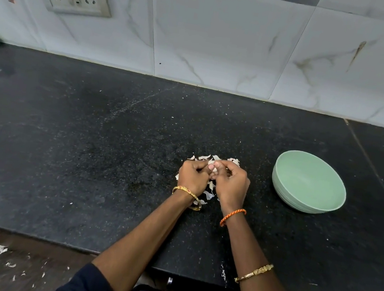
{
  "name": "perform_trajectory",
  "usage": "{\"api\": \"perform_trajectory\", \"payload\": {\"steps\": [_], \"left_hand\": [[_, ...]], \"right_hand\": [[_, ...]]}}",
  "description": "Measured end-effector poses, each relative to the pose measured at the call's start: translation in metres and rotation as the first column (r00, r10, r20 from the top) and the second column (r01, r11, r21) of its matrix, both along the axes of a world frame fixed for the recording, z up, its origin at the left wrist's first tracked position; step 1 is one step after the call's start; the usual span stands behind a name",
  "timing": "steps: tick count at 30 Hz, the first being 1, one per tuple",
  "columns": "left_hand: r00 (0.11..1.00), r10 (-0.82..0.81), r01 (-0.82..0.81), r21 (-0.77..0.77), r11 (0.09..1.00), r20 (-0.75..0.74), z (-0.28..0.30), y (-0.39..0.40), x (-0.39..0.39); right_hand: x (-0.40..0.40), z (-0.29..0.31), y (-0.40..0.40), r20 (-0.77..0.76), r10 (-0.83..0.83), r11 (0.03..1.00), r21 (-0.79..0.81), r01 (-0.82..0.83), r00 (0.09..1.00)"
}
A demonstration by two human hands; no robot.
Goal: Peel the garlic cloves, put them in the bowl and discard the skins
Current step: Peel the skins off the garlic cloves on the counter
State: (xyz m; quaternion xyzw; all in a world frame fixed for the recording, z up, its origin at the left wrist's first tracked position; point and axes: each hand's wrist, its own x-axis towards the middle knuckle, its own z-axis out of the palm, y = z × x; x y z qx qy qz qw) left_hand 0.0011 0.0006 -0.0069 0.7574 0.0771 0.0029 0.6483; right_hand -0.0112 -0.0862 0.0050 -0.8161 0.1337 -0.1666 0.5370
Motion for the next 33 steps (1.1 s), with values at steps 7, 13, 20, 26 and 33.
{"api": "perform_trajectory", "payload": {"steps": [7, 13, 20, 26, 33], "left_hand": [[0.999, -0.034, 0.034, -0.033, 0.999, -0.022, 0.005, -0.004, -0.011], [0.997, 0.0, 0.023, 0.294, 0.956, -0.078, 0.022, -0.009, -0.003], [0.998, 0.049, -0.03, 0.336, 0.941, -0.048, 0.029, -0.006, 0.006], [0.999, 0.019, -0.005, 0.384, 0.924, -0.033, 0.019, 0.012, 0.012], [1.0, -0.003, 0.011, 0.511, 0.86, -0.017, 0.028, 0.027, 0.005]], "right_hand": [[0.004, 0.0, -0.005, -0.073, -0.052, 0.996, 0.068, 0.057, 0.996], [0.003, 0.004, -0.001, -0.114, 0.005, 0.999, -0.044, -0.01, 0.994], [0.007, 0.013, -0.007, -0.25, 0.225, 0.898, 0.429, -0.101, 0.942], [0.007, 0.022, -0.024, -0.211, 0.361, 0.621, 0.781, -0.065, 0.909], [0.006, 0.015, -0.031, -0.161, 0.361, 0.627, 0.771, -0.111, 0.918]]}}
